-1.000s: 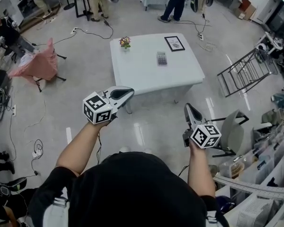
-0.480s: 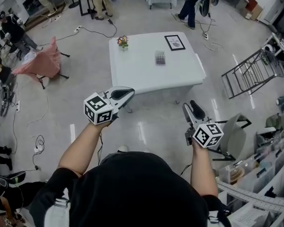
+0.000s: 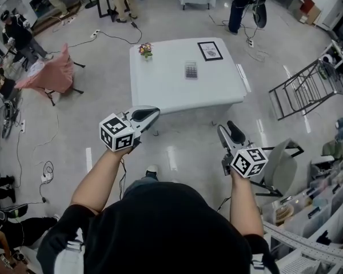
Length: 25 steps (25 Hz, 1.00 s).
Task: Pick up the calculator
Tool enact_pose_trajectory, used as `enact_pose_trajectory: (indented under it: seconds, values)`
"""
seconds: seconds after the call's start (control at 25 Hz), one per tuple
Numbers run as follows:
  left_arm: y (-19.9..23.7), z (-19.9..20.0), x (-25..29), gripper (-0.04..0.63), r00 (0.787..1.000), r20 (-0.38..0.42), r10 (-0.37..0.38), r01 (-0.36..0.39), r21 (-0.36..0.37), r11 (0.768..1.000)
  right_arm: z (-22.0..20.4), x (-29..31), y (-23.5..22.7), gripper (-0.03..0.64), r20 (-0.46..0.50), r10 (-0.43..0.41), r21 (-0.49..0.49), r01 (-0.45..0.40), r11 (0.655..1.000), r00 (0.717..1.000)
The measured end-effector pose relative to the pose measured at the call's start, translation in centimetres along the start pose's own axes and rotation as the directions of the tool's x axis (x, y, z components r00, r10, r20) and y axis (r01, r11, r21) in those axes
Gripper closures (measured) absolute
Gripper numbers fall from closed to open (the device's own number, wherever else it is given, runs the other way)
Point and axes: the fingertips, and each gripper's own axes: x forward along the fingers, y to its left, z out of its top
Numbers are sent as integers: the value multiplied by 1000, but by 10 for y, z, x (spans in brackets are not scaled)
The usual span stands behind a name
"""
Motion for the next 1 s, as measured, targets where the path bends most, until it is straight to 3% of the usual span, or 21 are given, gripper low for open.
enact_pose_trajectory:
  seconds: [0.36, 1.0]
  values:
    - [36, -9, 15, 575, 1000, -15, 4, -4, -36, 999, -6, 32, -17, 417, -28, -7, 22, 7, 1000, 1000]
    - [169, -7, 64, 575, 996, -42, -76, 72, -93, 993, 16, 157, -45, 417, -59, -79, 39, 81, 996, 995]
